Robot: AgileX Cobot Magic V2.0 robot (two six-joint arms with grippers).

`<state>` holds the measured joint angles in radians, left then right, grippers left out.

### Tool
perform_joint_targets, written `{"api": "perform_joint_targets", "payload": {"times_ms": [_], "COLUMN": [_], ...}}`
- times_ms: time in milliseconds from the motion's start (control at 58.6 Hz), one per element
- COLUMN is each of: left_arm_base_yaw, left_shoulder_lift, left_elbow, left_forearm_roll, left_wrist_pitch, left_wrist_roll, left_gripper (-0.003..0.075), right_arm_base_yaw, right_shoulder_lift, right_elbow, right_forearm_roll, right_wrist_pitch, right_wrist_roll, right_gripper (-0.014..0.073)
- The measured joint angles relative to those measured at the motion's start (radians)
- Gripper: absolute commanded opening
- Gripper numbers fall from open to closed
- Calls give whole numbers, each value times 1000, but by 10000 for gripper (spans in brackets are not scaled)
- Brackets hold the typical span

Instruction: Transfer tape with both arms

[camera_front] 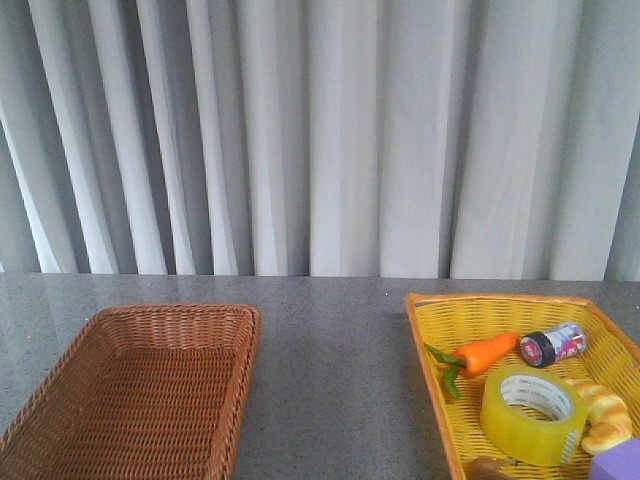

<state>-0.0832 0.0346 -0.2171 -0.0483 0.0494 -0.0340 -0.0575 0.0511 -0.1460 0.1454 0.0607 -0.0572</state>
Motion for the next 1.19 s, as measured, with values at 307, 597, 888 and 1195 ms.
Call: {"api": "perform_joint_targets", "payload": {"times_ms": [307, 597, 888, 1195], "left_arm_base_yaw": [0, 0, 0, 0], "left_shoulder_lift": [327, 535, 603, 605], "left_elbow": [-352, -488, -488, -467], "left_forearm_roll": [0, 0, 0, 40], "left_wrist_pitch": [162, 419, 517, 556], "left_wrist_roll": [0, 3, 3, 3], "left_gripper": [-6, -6, -4, 266], "right_arm_base_yaw": [0, 0, 0, 0], "right_shoulder_lift": [300, 509, 564, 564], "right_elbow": [-390, -496, -496, -496], "right_forearm_roll": [-26, -56, -56, -86], "right_wrist_pitch": [267, 444, 498, 535], "right_wrist_roll": [-4, -5, -5, -5], "right_gripper": [-4, -4, 1, 339]}}
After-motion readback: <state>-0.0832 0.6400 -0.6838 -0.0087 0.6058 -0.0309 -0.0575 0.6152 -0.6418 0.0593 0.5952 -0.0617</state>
